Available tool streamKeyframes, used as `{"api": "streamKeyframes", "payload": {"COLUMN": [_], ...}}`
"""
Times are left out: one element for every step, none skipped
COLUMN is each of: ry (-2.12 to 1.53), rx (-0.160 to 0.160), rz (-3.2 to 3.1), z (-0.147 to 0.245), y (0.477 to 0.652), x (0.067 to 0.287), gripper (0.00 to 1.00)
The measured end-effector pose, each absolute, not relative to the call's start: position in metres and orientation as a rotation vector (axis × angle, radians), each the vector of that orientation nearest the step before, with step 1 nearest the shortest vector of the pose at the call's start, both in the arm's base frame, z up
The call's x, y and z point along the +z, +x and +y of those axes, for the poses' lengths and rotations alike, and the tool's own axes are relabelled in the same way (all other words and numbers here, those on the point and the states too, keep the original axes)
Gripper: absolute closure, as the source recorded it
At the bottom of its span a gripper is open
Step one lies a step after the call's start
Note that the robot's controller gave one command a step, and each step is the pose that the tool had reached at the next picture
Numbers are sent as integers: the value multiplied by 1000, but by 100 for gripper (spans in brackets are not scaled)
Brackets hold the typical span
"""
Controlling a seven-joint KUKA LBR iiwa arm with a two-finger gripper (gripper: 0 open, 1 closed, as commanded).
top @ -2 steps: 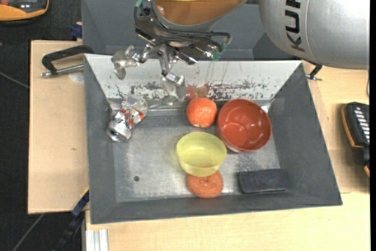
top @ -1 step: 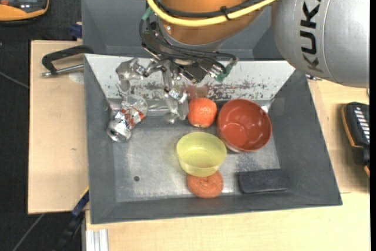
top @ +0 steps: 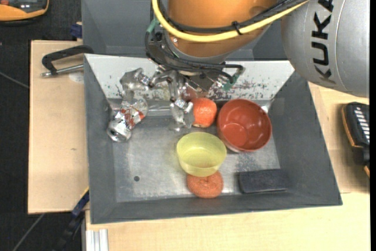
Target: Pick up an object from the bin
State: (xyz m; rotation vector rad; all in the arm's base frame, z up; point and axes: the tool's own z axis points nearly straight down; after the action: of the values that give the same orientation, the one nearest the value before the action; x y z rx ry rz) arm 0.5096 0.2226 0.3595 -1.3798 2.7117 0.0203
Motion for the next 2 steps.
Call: {"api": "streamKeyframes", "payload": {"ry": [-1623, -1797], "rx": [6, -3], "rz": [2562, 2436], "z": [216, 235], "y": [499, 514], "x": [372, 359], "gripper": [0, 0]}}
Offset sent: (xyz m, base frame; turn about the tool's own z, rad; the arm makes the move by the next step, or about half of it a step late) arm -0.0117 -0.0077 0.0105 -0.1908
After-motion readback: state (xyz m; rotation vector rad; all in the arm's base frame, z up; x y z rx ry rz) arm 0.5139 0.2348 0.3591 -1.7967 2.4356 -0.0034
